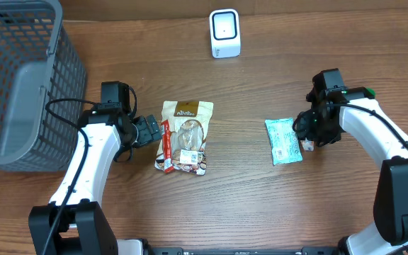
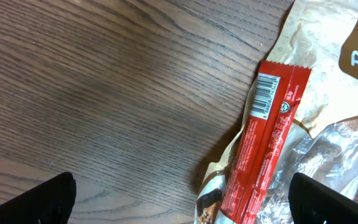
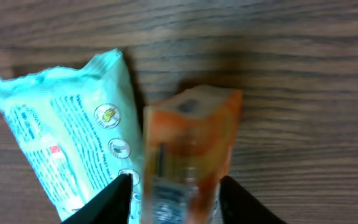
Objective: Scan the item barcode
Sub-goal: 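Move the right gripper left over the small orange box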
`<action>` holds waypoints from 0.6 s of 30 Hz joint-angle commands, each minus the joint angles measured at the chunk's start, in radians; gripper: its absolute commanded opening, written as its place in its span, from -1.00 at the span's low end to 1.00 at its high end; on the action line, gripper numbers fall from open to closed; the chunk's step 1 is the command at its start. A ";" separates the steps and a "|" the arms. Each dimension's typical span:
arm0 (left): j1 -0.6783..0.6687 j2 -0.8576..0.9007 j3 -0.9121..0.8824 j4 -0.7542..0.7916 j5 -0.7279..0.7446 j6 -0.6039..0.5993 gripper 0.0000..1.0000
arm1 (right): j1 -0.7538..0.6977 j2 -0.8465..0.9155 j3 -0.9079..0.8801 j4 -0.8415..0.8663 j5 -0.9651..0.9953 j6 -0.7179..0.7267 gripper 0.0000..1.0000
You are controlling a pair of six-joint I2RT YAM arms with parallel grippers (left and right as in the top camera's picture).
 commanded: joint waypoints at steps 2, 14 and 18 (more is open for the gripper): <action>-0.003 -0.004 0.013 0.002 -0.002 -0.006 1.00 | 0.002 -0.009 -0.006 0.008 0.026 0.001 -0.28; -0.003 -0.004 0.013 0.002 -0.002 -0.006 1.00 | 0.002 -0.010 0.023 0.006 0.031 0.005 -0.69; -0.003 -0.004 0.013 0.002 -0.002 -0.006 1.00 | 0.005 -0.013 0.145 -0.087 -0.044 0.062 -0.70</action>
